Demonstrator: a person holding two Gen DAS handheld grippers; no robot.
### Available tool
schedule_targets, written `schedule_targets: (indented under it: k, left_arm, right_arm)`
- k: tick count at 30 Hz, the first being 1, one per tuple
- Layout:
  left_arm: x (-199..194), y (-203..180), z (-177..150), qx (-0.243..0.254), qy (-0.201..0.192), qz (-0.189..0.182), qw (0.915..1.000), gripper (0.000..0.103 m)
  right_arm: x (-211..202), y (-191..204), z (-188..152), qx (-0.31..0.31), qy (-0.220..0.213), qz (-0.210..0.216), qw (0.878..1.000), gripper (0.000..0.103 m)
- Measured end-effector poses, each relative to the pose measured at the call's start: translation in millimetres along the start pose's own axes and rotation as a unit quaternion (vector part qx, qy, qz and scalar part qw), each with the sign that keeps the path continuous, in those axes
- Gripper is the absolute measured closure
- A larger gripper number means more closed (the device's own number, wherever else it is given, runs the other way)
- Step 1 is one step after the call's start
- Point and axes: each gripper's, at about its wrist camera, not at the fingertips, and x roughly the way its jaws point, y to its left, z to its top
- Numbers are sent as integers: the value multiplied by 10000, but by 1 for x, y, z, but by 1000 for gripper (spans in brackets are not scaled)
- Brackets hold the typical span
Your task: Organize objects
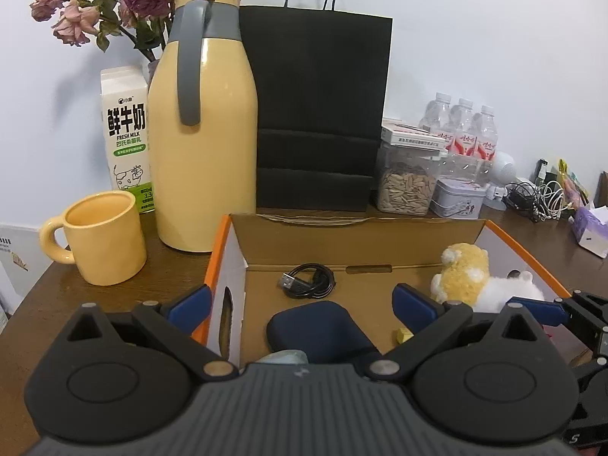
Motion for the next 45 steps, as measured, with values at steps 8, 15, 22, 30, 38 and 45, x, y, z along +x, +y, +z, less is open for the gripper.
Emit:
schedule_targets:
  k: [8, 15, 22, 30, 38, 45]
  left_arm:
    - [-18, -7, 3, 34, -233, 47, 9997, 0]
    - [-46, -9, -1, -136, -360, 99, 9992, 0]
    - [-78, -12, -11, -313, -397, 131, 9986, 0]
    - [-111, -13, -31, -391, -327, 249, 9984, 0]
    - [-138, -6, -57, -445, -176, 370, 9982, 0]
    - [-150, -1, -83, -477, 100, 434, 9979, 0]
  right_arm:
    - [-8, 2, 3, -34, -53, -82, 9999, 8]
    - [-30, 7, 0, -76, -188, -115, 9997, 0]
    - [-58, 14, -7, -100, -304, -166, 9994, 0]
    - [-93, 19, -19, -106, -396, -349, 9985, 0]
    - [-119, 19, -39, -57, -298, -433, 9986, 0]
    - [-134, 25, -61, -58, -26, -360, 9993, 0]
